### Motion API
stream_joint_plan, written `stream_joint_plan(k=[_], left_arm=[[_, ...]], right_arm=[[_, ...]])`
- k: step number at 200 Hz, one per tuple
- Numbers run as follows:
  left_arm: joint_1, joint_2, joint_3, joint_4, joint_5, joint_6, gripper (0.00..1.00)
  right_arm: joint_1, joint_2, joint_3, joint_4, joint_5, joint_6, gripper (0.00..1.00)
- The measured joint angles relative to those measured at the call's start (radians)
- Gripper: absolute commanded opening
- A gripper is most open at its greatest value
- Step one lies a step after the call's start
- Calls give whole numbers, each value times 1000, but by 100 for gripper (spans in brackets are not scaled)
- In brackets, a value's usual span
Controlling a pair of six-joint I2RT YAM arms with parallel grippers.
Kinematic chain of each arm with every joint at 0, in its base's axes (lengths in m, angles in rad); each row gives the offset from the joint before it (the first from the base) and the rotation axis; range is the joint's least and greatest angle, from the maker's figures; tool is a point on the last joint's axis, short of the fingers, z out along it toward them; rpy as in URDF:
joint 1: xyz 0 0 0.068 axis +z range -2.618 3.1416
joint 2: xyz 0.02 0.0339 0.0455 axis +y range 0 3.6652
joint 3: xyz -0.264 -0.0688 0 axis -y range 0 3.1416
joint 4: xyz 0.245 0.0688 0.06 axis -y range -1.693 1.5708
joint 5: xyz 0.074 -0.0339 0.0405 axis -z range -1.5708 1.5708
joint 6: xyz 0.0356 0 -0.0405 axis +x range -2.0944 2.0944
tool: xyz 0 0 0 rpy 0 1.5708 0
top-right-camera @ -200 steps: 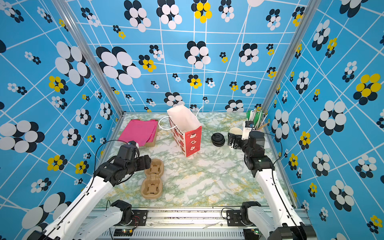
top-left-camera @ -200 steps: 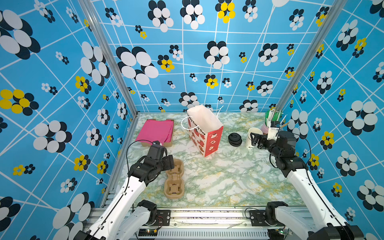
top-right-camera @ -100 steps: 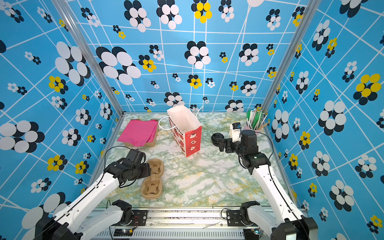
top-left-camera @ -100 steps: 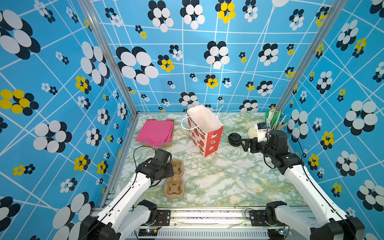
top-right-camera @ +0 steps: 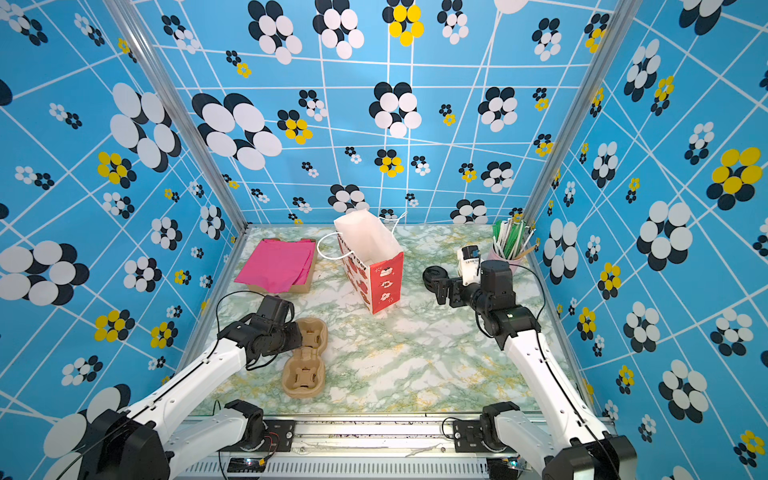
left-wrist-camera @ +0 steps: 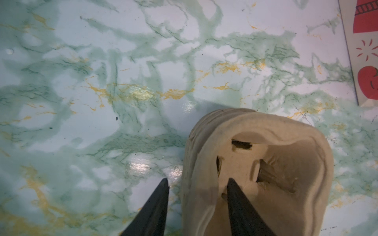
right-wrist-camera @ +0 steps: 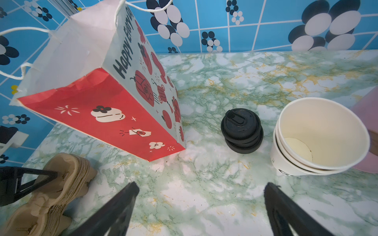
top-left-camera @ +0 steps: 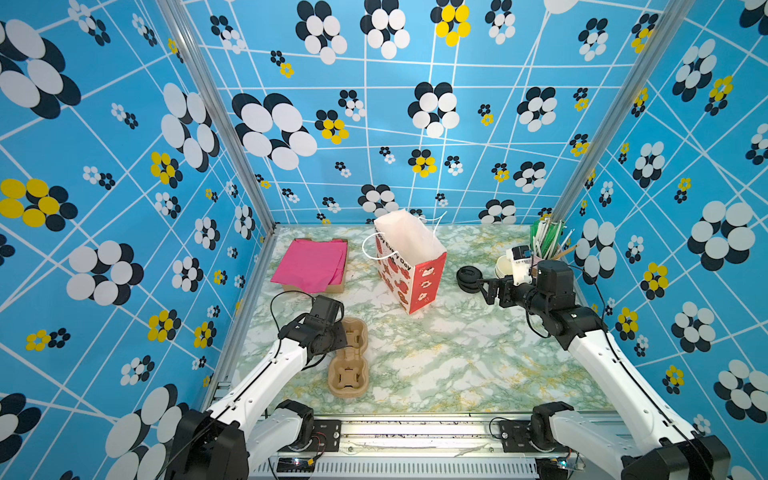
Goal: Pack the takeout coffee
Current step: 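Grasp the brown pulp carrier with left gripper while right moves toward cups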
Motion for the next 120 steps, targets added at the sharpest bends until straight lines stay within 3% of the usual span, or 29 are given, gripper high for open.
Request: stream_joint_plan(k=[22,37,63,120], left_arm=[[13,13,0,23,17,1,44],[13,18,0,32,26,2,35],[13,22,-7,51,43,1,33],[13,27,-11,71,65,-19,17]], right_arm=[[0,0,0,0,0,0,99],[0,0,0,0,0,0,99],[0,0,0,0,0,0,99],[0,-13,0,0,3,-4,99]])
